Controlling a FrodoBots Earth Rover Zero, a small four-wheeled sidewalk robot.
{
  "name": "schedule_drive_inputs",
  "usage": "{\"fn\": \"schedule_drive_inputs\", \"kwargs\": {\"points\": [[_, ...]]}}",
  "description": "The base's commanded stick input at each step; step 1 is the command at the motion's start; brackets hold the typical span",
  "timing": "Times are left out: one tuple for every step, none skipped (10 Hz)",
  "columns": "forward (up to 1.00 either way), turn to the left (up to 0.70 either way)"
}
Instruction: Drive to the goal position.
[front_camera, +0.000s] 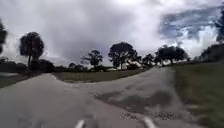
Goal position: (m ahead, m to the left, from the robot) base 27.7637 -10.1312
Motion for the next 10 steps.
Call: {"fn": "schedule_drive_inputs", "kwargs": {"points": [[0.70,0.00],[0.70,0.00],[0.70,0.00],[0.70,0.00],[0.70,0.00],[0.70,0.00],[0.70,0.00],[0.70,0.00],[0.70,0.00],[0.70,-0.05]]}}
